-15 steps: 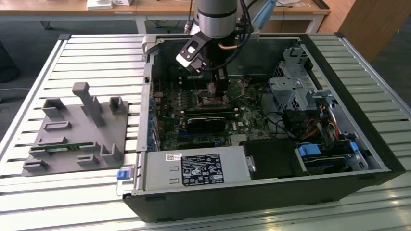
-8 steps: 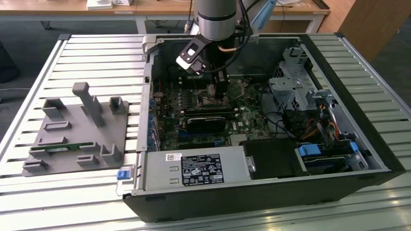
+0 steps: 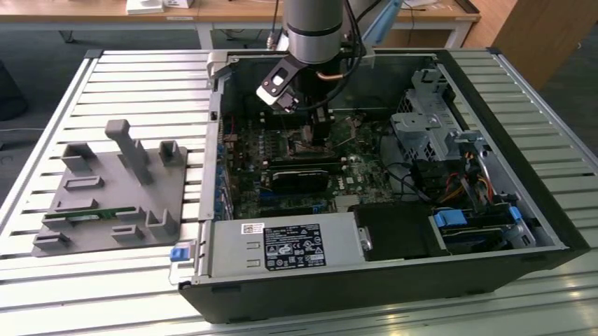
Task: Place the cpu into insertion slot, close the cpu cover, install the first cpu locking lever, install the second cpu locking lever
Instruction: 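Place the cpu into insertion slot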
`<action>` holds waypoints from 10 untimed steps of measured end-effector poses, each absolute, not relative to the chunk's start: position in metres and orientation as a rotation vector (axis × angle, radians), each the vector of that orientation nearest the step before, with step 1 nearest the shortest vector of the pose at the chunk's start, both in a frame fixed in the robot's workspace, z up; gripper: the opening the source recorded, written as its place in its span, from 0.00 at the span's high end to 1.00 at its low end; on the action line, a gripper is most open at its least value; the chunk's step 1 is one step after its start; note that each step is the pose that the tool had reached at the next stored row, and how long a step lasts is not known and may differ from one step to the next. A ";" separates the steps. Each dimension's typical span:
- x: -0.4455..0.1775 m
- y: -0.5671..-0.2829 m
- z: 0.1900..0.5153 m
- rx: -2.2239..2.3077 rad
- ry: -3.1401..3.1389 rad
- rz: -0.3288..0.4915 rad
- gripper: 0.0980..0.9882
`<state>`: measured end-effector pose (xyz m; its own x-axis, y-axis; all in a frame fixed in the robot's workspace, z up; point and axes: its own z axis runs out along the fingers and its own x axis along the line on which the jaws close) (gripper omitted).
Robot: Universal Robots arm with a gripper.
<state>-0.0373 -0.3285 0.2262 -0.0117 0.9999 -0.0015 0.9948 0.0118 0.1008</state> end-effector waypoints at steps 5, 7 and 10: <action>-0.041 -0.328 0.223 2.156 2.182 0.109 0.50; -0.042 -0.328 0.221 2.156 2.182 0.109 0.50; -0.043 -0.326 0.219 2.156 2.182 0.109 0.50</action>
<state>-0.0427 -0.3263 0.2185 -0.0117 0.9999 -0.0015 0.9948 0.0118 0.1008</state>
